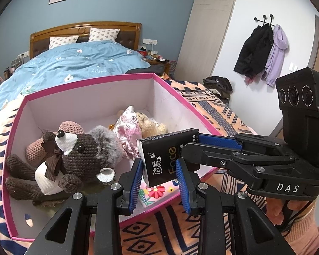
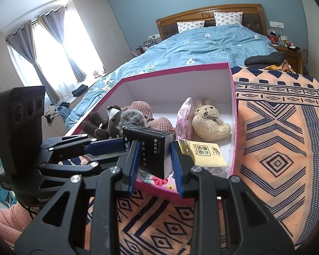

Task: Organize objects
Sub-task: 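Carry the black tissue pack over the box rim with the right gripper, then lower the black tissue pack into the box and open the right gripper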

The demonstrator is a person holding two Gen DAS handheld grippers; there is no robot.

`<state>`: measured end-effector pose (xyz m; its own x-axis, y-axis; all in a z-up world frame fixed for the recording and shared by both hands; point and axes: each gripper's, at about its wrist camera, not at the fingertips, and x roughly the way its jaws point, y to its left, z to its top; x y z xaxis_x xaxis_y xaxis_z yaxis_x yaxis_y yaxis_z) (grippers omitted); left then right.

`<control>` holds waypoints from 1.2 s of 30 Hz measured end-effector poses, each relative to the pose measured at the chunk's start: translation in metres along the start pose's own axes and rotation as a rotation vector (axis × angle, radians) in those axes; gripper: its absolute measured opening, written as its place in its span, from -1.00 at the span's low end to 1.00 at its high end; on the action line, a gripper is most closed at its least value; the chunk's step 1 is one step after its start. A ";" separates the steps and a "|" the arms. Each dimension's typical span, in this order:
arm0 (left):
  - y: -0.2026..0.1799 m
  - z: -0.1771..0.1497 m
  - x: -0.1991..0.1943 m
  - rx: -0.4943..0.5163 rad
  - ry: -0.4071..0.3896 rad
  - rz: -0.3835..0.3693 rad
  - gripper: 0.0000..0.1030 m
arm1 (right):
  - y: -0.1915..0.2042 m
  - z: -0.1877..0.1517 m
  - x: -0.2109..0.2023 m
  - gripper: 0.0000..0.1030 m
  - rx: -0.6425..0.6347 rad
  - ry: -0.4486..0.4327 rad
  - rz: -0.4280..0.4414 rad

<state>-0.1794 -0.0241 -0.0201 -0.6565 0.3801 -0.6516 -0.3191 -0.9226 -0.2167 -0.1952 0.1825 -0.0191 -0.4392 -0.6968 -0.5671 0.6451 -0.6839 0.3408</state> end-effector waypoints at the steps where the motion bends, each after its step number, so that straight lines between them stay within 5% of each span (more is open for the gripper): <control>1: 0.000 0.000 0.001 0.000 0.001 0.001 -0.39 | 0.000 0.000 0.001 -0.37 0.000 0.002 -0.001; 36: 0.009 -0.005 0.010 -0.024 0.040 0.013 -0.39 | 0.004 -0.001 0.017 -0.37 -0.019 0.043 -0.038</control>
<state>-0.1855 -0.0285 -0.0325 -0.6325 0.3656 -0.6829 -0.2936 -0.9290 -0.2254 -0.1994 0.1683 -0.0286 -0.4362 -0.6604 -0.6113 0.6404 -0.7050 0.3047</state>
